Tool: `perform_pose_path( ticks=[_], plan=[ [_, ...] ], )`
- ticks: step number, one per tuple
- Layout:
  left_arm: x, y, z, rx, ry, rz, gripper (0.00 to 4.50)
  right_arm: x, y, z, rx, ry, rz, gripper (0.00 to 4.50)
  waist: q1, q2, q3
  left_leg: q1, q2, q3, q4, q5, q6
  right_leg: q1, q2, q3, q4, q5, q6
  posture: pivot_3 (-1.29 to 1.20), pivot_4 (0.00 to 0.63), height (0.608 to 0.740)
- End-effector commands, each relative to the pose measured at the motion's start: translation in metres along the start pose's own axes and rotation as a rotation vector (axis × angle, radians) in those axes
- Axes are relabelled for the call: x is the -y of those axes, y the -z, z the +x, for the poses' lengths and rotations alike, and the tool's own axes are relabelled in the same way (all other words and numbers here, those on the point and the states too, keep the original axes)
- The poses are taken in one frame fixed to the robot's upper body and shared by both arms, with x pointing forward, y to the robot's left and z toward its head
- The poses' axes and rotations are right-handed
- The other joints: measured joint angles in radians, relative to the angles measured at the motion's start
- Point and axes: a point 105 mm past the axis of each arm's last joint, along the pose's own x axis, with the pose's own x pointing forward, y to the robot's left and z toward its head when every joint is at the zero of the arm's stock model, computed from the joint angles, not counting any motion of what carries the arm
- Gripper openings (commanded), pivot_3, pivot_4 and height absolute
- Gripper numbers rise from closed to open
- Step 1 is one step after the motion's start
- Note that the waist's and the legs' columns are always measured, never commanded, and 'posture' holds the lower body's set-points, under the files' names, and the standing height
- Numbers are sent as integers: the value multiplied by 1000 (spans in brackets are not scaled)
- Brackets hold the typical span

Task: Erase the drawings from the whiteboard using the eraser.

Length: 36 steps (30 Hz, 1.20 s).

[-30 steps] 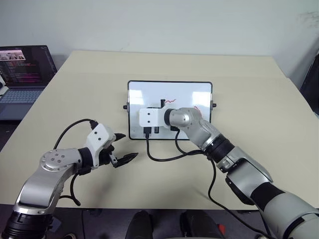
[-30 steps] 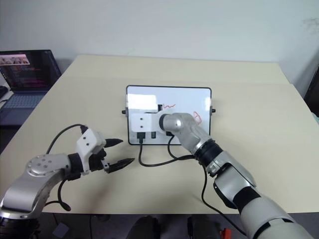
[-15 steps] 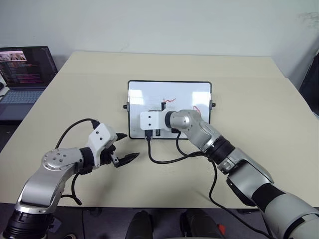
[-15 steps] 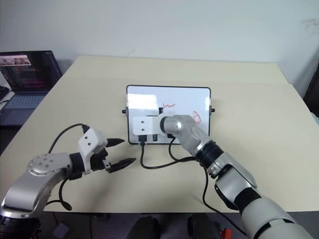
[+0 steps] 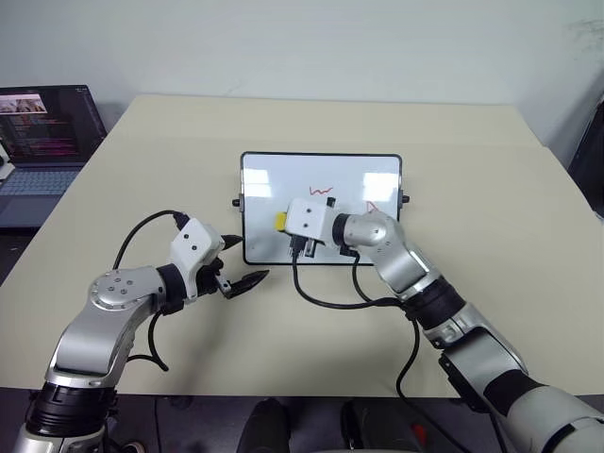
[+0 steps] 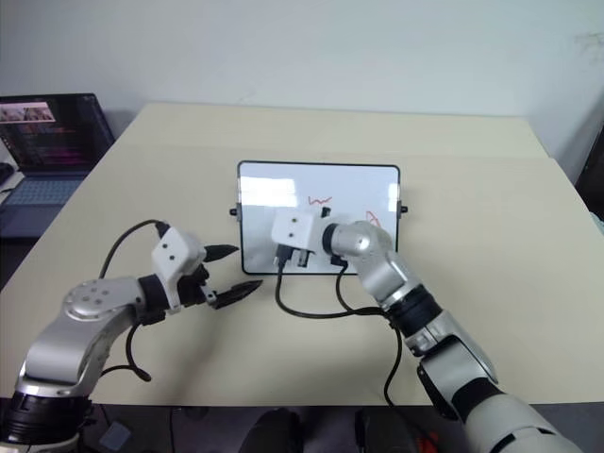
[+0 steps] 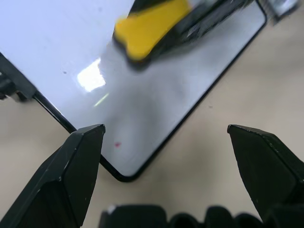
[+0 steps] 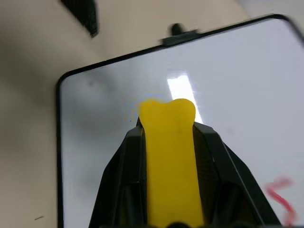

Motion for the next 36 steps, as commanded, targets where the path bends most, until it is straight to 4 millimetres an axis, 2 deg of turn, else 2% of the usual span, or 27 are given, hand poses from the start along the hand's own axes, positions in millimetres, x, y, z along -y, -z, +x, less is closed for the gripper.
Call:
perform_pose_path(
  ticks=[1,4,9,11,18,23,27,29,32,36],
  plan=[
    [-10,-16,0,59,-43,38,4500,27,-10,-27,53,184,87,997,0,0,0,-1,0,0,0,0,0,0,0,0,0,0,0,0,150,740],
    [-11,-17,0,64,-46,46,4500,50,8,-42,12,359,150,997,-2,0,0,-3,0,1,0,0,0,-2,0,1,-1,0,0,0,150,740],
    [-13,-18,1,70,-48,48,4500,63,27,-44,-53,459,142,997,-5,0,0,-2,0,1,0,0,0,-2,0,1,0,0,0,0,150,740],
    [-12,-18,1,70,-43,48,4500,60,30,-38,-66,435,141,997,-6,0,0,-2,0,1,0,0,0,-3,1,2,0,0,0,0,150,740],
    [-9,-18,1,68,-37,45,4500,31,29,-20,-77,283,139,997,-9,0,0,-2,0,2,0,0,0,-3,1,2,0,0,0,0,150,740],
    [-6,-15,0,59,-24,40,4500,26,34,-17,-101,258,119,997,-9,0,0,-2,0,2,0,0,0,-3,1,3,0,0,0,0,150,740],
    [-6,-15,-1,59,-22,39,4500,56,36,-27,-109,410,44,997,-8,0,0,-2,0,2,0,0,0,-3,1,2,1,0,0,0,150,740],
    [-6,-15,-1,59,-20,38,4500,61,38,-30,-110,427,47,997,-8,0,0,-1,0,2,1,0,0,-3,0,2,1,0,0,0,150,740],
    [-5,-15,0,60,-16,36,4500,50,39,-25,-110,352,67,997,-4,0,0,0,-1,2,1,0,0,-1,0,2,1,0,0,0,150,740],
    [-5,-15,0,59,-11,37,4500,17,34,-14,-101,178,83,997,-4,0,0,0,0,2,1,0,0,-1,0,2,1,0,0,0,150,740]
  ],
)
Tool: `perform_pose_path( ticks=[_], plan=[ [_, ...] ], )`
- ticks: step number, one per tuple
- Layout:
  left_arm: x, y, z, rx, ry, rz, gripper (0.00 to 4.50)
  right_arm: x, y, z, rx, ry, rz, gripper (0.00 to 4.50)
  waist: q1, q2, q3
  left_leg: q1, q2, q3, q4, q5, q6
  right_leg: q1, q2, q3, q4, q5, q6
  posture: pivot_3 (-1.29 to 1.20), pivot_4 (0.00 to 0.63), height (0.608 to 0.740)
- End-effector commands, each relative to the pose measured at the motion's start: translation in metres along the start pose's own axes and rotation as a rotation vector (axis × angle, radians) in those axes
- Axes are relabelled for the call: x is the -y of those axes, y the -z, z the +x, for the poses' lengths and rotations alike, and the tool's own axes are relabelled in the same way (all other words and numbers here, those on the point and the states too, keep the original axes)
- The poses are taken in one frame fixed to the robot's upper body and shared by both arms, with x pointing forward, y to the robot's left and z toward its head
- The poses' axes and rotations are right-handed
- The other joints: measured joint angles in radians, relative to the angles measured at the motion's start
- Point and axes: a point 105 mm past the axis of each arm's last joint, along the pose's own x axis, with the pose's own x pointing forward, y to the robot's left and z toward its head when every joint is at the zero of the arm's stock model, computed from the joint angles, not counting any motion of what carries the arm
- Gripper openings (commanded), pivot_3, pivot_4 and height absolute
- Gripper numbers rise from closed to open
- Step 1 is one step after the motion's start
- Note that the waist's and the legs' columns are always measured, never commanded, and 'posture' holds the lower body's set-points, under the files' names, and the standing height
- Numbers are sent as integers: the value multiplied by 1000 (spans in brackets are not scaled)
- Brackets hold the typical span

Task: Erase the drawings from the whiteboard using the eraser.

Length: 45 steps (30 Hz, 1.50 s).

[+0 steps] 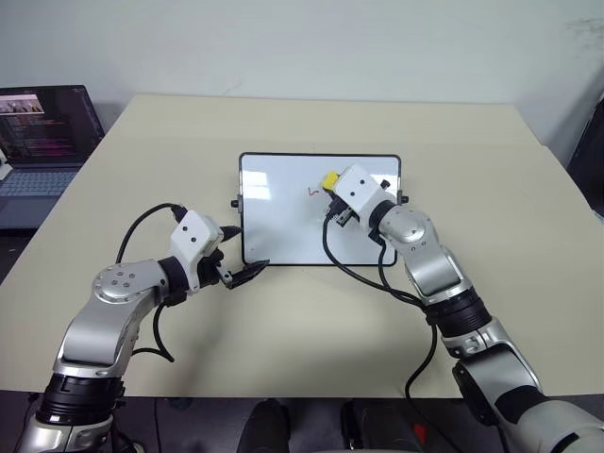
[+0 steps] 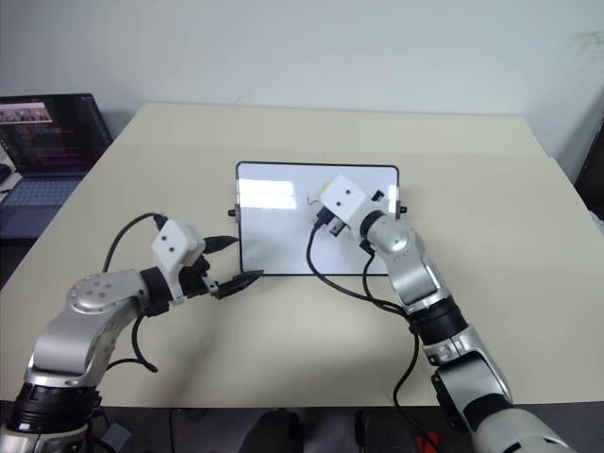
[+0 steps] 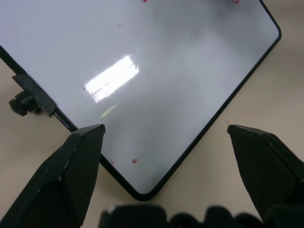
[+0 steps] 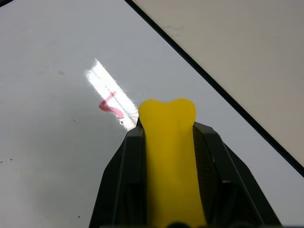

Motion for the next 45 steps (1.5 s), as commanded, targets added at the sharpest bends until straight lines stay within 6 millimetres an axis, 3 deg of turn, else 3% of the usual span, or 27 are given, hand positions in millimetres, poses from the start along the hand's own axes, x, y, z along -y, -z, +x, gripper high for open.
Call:
perform_pose_path(
  ticks=[1,4,9,11,16,22,29,33,41,45],
  plan=[
    [-1,-13,-2,35,-2,42,4500,-31,-1,0,-6,-144,4,997,-3,0,0,0,0,0,0,0,0,0,0,0,0,0,0,0,150,740],
    [-2,-13,-2,34,-4,42,4500,-37,-2,0,-8,-162,-7,997,-6,0,0,1,0,0,0,0,0,0,0,0,0,0,0,0,150,740],
    [-3,-12,-4,30,-8,44,4500,0,-15,7,40,22,-50,997,-6,0,0,1,0,0,0,0,0,0,0,0,0,0,0,0,150,740],
    [-3,-12,-4,29,-7,44,4500,5,-17,8,49,39,-52,997,-5,0,0,1,0,0,0,0,0,0,0,0,0,0,0,0,150,740],
    [-2,-12,-4,31,-7,42,4500,2,-5,9,5,16,-52,997,-1,0,0,0,0,0,-1,0,0,0,0,0,-1,0,0,0,150,740],
    [-1,-12,-4,31,-3,40,4500,-31,5,0,-32,-191,-44,997,0,0,0,1,0,0,0,0,0,1,0,0,0,0,0,0,150,740],
    [0,-12,-2,34,5,39,4500,-3,-21,12,59,-6,-88,997,-5,0,0,2,0,0,0,0,0,1,0,0,0,0,0,0,150,740],
    [1,-12,-1,35,8,39,4500,-3,-30,17,82,-7,-104,997,-4,0,0,1,0,0,0,0,0,1,0,0,0,0,0,0,150,740],
    [3,-12,0,38,12,37,4500,-35,-2,8,-41,-240,-130,996,-2,0,0,1,0,0,0,0,0,1,0,0,-1,0,0,0,150,740],
    [4,-12,1,40,20,37,4500,-9,-10,11,-11,-105,-131,996,-1,0,0,1,0,0,0,0,0,1,0,0,0,0,0,0,150,740]
  ],
)
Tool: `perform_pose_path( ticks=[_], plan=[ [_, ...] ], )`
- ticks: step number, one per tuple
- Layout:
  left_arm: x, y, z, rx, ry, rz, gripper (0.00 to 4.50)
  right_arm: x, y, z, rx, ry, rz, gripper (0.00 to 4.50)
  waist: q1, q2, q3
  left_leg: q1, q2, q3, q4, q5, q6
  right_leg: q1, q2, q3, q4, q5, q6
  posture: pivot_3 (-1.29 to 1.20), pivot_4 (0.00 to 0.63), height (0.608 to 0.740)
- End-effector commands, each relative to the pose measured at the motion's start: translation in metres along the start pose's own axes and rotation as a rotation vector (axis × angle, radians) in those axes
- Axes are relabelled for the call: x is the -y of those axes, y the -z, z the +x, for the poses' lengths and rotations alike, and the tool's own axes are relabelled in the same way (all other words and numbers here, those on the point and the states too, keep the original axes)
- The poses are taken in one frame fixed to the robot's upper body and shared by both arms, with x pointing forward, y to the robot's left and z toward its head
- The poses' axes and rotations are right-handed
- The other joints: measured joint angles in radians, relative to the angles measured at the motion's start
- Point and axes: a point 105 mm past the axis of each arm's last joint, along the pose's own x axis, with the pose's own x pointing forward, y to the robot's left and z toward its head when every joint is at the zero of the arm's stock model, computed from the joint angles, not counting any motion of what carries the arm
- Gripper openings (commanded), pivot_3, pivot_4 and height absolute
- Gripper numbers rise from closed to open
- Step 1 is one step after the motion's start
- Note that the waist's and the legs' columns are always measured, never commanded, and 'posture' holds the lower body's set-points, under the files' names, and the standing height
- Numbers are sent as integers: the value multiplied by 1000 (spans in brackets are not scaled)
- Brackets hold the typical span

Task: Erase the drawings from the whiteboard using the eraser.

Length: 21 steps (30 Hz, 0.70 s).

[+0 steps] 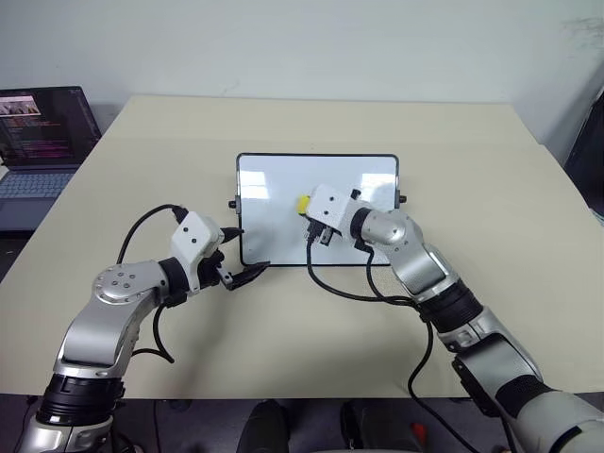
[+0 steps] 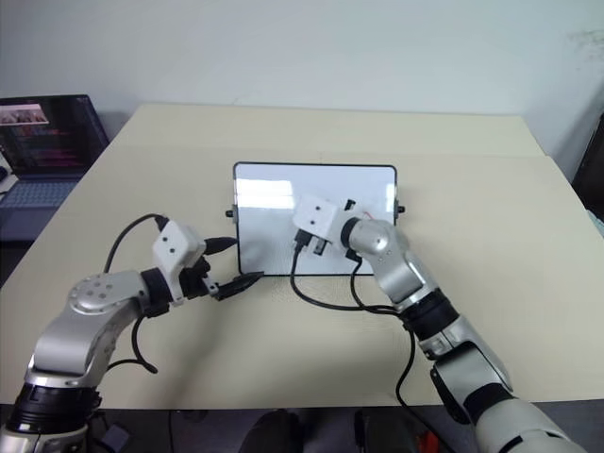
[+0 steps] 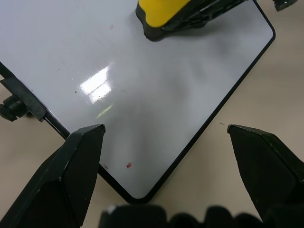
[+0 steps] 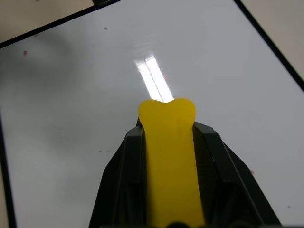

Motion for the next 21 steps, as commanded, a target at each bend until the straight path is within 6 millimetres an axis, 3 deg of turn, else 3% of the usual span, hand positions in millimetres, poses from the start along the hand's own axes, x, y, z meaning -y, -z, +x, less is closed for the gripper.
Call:
perform_pose_path(
  ticks=[1,5,7,15,17,21],
  plan=[
    [2,-13,1,42,14,40,4500,27,1,-5,-2,132,1,996,0,0,0,0,0,0,0,0,0,0,0,0,0,0,0,0,150,740],
    [3,-14,2,44,19,41,4500,43,5,-10,-13,199,-3,996,2,0,0,0,0,0,0,0,0,0,0,0,0,0,0,0,150,740],
    [3,-14,4,45,23,40,4500,47,18,-16,-51,203,7,996,5,0,0,0,0,0,0,0,0,0,0,0,0,0,0,0,150,740],
    [3,-16,8,54,38,41,4500,45,54,-39,-170,193,59,996,9,-1,0,0,-1,0,1,0,0,2,-1,-1,0,0,0,0,150,740],
    [3,-16,9,56,40,40,4500,44,55,-40,-174,191,65,996,8,-1,0,1,-1,0,1,0,0,2,-1,-1,0,0,0,0,150,740],
    [4,-17,11,60,48,42,4500,17,36,-32,-110,48,120,996,6,-1,0,1,-1,0,1,0,0,2,0,-1,0,0,0,0,150,740]
  ],
)
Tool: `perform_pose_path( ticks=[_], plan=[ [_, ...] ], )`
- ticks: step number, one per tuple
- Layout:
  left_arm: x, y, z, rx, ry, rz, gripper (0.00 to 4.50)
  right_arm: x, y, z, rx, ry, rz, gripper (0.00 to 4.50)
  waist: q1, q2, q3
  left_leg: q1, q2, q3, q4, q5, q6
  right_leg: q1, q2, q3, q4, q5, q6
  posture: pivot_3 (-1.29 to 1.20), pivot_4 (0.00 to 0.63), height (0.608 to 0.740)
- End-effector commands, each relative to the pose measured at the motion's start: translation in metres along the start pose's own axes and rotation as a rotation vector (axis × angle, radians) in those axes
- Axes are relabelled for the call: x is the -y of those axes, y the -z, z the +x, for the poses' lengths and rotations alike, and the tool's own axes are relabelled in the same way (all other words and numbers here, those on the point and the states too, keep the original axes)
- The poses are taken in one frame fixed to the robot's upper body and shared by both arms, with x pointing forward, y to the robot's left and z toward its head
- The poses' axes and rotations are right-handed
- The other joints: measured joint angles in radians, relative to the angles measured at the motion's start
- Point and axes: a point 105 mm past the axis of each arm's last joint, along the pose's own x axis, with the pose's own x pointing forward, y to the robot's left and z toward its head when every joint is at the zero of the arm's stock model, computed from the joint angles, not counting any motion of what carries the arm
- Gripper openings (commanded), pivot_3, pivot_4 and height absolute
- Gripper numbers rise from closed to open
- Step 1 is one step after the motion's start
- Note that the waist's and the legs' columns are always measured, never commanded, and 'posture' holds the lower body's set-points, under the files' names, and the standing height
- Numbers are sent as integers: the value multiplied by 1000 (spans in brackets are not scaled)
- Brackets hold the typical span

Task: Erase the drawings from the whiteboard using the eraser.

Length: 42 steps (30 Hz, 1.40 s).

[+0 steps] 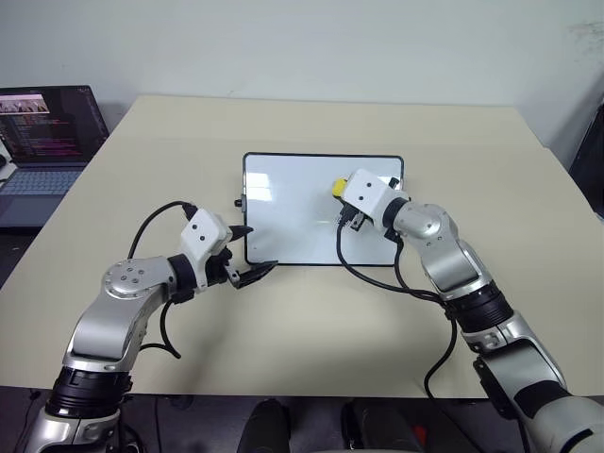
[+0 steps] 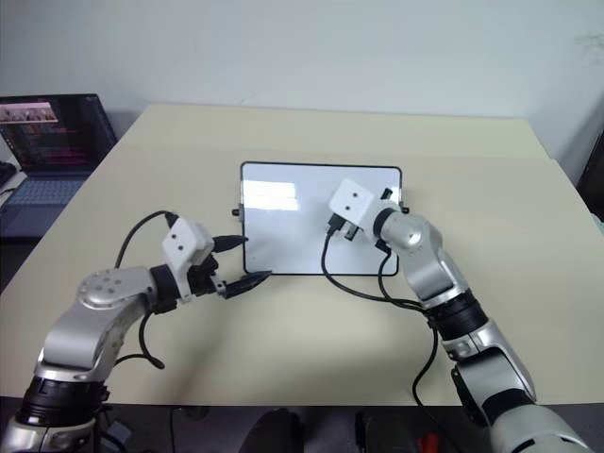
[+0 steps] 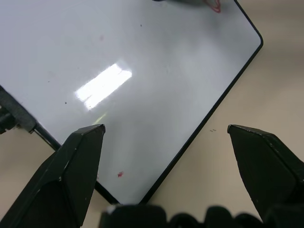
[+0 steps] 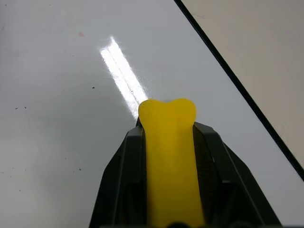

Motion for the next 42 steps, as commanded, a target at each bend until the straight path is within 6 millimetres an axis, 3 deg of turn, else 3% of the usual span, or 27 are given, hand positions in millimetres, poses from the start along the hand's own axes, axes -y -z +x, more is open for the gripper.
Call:
perform_pose_path(
  ticks=[1,7,14,17,22,25,28,33,38,42],
  plan=[
    [-2,-11,2,37,-1,35,4500,-21,5,0,-29,-96,75,996,-2,0,0,0,0,0,0,0,0,0,0,0,0,0,0,0,150,740],
    [-1,-11,2,40,3,35,4500,1,-11,8,43,77,51,996,-14,0,0,0,1,1,-1,0,0,-1,0,1,0,0,0,0,150,740],
    [-1,-12,5,47,11,34,4500,-10,-11,0,63,25,92,996,-11,0,0,0,0,1,-1,0,0,-1,0,1,0,0,0,0,150,740],
    [-1,-13,7,54,20,40,4500,-3,-24,-10,121,64,135,996,-6,0,0,-1,0,0,-1,0,0,-1,0,0,-1,0,0,0,150,740],
    [-3,-19,13,71,53,71,4500,-2,-43,-49,203,76,239,995,-2,1,1,-10,0,0,-1,0,0,-8,0,0,-2,0,0,0,150,740],
    [-3,-23,16,86,80,96,4500,-11,-35,-70,181,52,291,995,-1,1,1,-13,0,0,-1,0,0,-11,0,0,-2,0,0,0,150,740],
    [-1,-33,23,127,105,120,4500,-22,-11,-91,107,55,351,995,4,1,0,-15,0,-1,0,0,0,-12,0,-1,-2,0,0,0,150,740],
    [1,-48,31,197,151,126,4500,-41,23,-106,-16,74,377,995,-3,1,0,-16,-1,0,0,0,0,-14,0,0,0,0,0,0,150,740],
    [7,-46,35,185,204,148,4500,-53,24,-105,-35,42,368,995,-12,1,0,-15,-1,1,0,0,0,-15,4,1,1,0,0,0,150,740],
    [8,-46,33,169,225,174,4500,-36,15,-97,16,134,357,995,-11,1,0,-16,-1,2,0,0,0,-16,5,0,1,0,0,0,150,740]
  ],
)
